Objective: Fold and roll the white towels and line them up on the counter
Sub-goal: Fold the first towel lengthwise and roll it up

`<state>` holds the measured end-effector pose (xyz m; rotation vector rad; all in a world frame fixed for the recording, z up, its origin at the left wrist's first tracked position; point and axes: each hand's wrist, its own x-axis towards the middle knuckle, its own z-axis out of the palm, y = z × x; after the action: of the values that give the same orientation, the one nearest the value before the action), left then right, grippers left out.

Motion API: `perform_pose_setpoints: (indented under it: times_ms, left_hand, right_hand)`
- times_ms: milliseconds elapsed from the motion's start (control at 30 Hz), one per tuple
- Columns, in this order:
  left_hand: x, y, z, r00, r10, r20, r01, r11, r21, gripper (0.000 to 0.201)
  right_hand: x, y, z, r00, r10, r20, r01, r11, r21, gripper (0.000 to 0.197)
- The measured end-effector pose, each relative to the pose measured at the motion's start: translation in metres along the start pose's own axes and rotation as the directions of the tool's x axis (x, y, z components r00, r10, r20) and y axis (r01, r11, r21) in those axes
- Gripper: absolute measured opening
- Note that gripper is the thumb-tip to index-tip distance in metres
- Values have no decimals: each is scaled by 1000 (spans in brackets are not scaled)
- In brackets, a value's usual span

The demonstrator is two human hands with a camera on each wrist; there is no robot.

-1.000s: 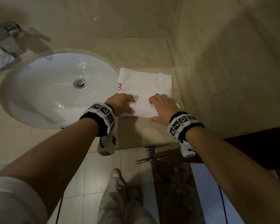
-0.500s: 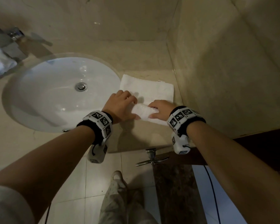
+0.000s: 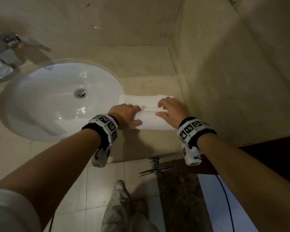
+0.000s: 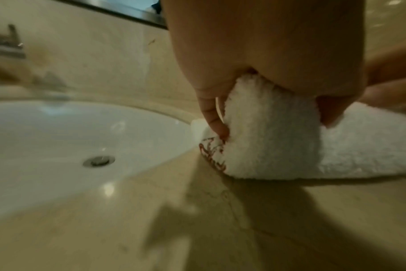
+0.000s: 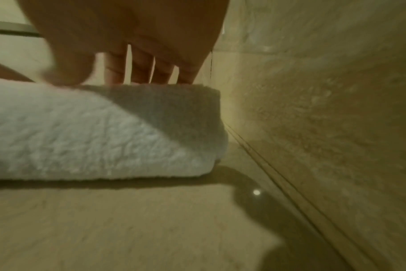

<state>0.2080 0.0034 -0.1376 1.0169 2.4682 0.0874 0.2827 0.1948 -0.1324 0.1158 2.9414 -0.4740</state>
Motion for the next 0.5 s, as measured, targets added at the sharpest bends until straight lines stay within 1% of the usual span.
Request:
perform_pose_setpoints:
  times_ms: [33, 133, 167, 233, 300, 367, 400, 433, 467, 500]
  left_hand:
    - [0, -1, 2, 1000, -11, 23, 12, 998, -56, 54]
    - [2, -6, 6, 997, -25, 75, 40, 977, -210, 55]
    - [4, -8, 7, 994, -29, 106, 55, 968, -244, 56]
    - [7, -12, 5, 986, -36, 161, 83, 951, -298, 60]
    - [11, -14, 4, 984, -39, 173, 97, 935, -340, 62]
    - [11, -15, 4, 986, -30, 161, 88, 927, -364, 67]
    - [9, -16, 5, 992, -18, 124, 60, 938, -343, 74]
    - [7, -17, 6, 999, -8, 51, 22, 959, -283, 80]
    - [4, -17, 5, 998, 8, -64, -21, 979, -201, 82]
    - [2, -18, 5, 985, 33, -170, -54, 991, -122, 79]
  right_hand:
    - [-2, 0, -1, 999, -38, 2, 38, 999, -21, 36]
    - [-3, 2, 3, 986, -113, 120, 124, 988, -88, 51]
    - [-3, 2, 4, 984, -117, 138, 131, 987, -96, 53]
    - [-1, 2, 5, 985, -109, 135, 120, 990, -74, 52]
    - [1, 0, 4, 984, -89, 153, 101, 992, -71, 50]
    - [6, -4, 3, 975, -78, 207, 106, 986, -128, 50]
    - [9, -6, 3, 970, -73, 232, 110, 982, -151, 50]
    - [12, -7, 2, 966, -63, 252, 106, 982, -159, 50]
    - [16, -8, 1, 963, -52, 263, 96, 983, -158, 50]
    - [19, -8, 0, 962, -41, 269, 86, 984, -157, 50]
